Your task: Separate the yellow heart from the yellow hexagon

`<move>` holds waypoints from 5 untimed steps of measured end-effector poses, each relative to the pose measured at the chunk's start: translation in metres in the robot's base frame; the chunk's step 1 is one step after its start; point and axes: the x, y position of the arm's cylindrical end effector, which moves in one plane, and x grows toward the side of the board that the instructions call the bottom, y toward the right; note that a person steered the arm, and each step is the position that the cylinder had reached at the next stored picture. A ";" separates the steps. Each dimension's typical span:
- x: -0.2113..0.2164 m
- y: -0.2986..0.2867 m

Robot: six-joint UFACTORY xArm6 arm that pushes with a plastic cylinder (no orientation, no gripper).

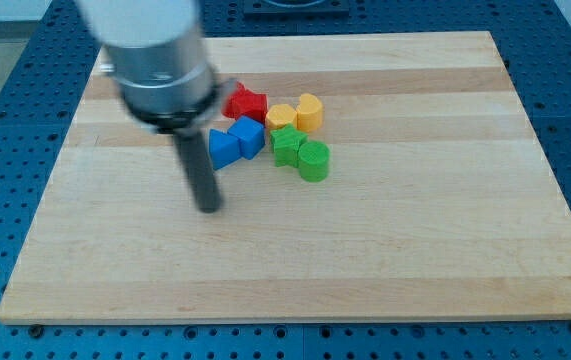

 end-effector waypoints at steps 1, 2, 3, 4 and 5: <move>0.000 0.116; -0.024 0.185; -0.084 0.184; -0.133 0.146; -0.145 0.103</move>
